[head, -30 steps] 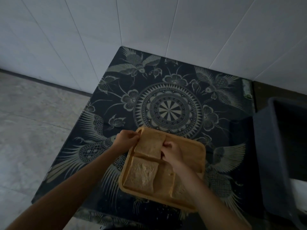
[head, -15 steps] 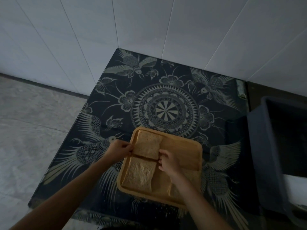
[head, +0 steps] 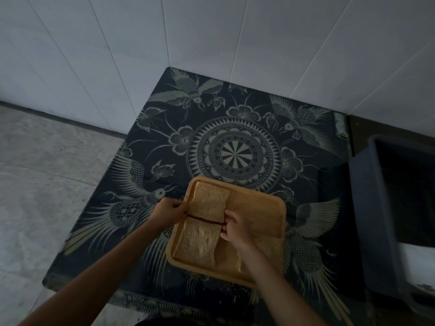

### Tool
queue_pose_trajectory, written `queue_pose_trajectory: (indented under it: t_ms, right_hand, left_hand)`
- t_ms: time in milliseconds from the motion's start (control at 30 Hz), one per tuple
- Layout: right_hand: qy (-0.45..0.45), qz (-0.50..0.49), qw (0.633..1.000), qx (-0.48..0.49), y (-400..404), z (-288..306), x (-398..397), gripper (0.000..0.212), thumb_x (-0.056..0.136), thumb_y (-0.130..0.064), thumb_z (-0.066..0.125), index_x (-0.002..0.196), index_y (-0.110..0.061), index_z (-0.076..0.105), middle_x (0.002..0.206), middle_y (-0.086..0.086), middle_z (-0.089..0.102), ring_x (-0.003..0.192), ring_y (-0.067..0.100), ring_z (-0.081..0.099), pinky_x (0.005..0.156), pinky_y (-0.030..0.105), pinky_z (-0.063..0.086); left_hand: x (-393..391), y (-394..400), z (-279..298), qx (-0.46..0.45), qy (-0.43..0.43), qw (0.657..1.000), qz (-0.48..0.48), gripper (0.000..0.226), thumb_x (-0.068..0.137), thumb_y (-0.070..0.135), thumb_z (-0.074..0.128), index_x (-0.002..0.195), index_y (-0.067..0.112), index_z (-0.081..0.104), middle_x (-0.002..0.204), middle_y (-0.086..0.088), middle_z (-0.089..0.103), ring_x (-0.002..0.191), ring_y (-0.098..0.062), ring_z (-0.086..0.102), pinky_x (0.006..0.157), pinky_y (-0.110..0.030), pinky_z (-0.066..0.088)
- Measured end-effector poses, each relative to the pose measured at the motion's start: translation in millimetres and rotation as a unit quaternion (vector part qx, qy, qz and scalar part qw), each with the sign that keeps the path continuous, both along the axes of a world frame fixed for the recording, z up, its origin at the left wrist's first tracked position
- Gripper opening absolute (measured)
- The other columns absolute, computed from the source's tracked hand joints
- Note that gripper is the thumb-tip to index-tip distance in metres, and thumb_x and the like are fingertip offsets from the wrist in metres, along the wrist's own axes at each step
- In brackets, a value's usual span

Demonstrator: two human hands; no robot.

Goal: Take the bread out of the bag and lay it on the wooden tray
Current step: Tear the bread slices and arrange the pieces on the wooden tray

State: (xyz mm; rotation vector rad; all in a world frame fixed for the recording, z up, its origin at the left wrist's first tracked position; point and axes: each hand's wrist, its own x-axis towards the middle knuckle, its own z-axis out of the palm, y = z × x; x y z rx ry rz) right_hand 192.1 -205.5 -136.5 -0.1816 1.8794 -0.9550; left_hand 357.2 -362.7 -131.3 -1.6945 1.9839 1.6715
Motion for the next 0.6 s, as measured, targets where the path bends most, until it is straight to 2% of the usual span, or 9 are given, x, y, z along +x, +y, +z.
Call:
queue_pose_trajectory:
  t_ms: [100, 233, 367, 533, 600]
  right_hand:
    - [-0.004, -0.005, 1.000, -0.003, 1.2, 1.4, 0.9, 0.037, 0.109, -0.011, 0.038, 0.134, -0.021, 0.061, 0.106, -0.004, 0.071, 0.094, 0.012, 0.071, 0.065, 0.022, 0.057]
    - [0.011, 0.001, 1.000, -0.003, 1.4, 0.9, 0.8, 0.038, 0.108, -0.010, 0.037, 0.139, -0.018, 0.059, 0.122, 0.004, 0.068, 0.105, 0.017, 0.068, 0.075, 0.027, 0.059]
    - [0.022, 0.000, 1.000, -0.008, 0.8, -1.4, 1.0, 0.039, 0.108, -0.011, 0.037, 0.140, -0.017, 0.058, 0.113, -0.001, 0.067, 0.102, 0.017, 0.068, 0.089, 0.036, 0.061]
    - [0.022, 0.003, 1.000, -0.012, 2.0, -3.1, 1.7, 0.039, 0.108, -0.011, 0.038, 0.141, -0.018, 0.057, 0.109, -0.002, 0.069, 0.099, 0.015, 0.069, 0.091, 0.038, 0.061]
    - [0.023, 0.005, 1.000, -0.011, 2.3, -2.6, 2.1, 0.038, 0.108, -0.013, 0.038, 0.139, -0.018, 0.058, 0.109, 0.000, 0.070, 0.099, 0.015, 0.070, 0.091, 0.038, 0.061]
  left_hand:
    - [-0.1, 2.1, -1.0, 0.008, 0.019, 1.000, 0.018, 0.024, 0.092, 0.025, 0.064, 0.082, 0.009, 0.080, 0.072, -0.011, 0.078, 0.065, -0.017, 0.066, 0.064, -0.032, 0.053]
    - [1.5, 3.9, -1.1, 0.015, 0.036, 0.999, 0.034, 0.023, 0.093, 0.023, 0.065, 0.082, 0.011, 0.082, 0.082, -0.017, 0.078, 0.069, -0.019, 0.069, 0.069, -0.034, 0.057]
    - [3.3, 6.8, -0.3, 0.011, 0.045, 0.998, 0.032, 0.025, 0.094, 0.018, 0.063, 0.088, -0.001, 0.078, 0.090, -0.027, 0.075, 0.071, -0.021, 0.066, 0.072, -0.037, 0.056]
    - [2.7, 8.7, 2.5, 0.009, 0.039, 0.999, 0.026, 0.023, 0.096, 0.022, 0.063, 0.090, 0.012, 0.082, 0.087, -0.019, 0.079, 0.074, -0.023, 0.069, 0.078, -0.044, 0.061]
    - [2.1, 9.3, 3.3, 0.005, 0.039, 0.999, 0.031, 0.023, 0.095, 0.023, 0.063, 0.084, 0.018, 0.082, 0.085, -0.017, 0.079, 0.073, -0.022, 0.068, 0.074, -0.040, 0.059]
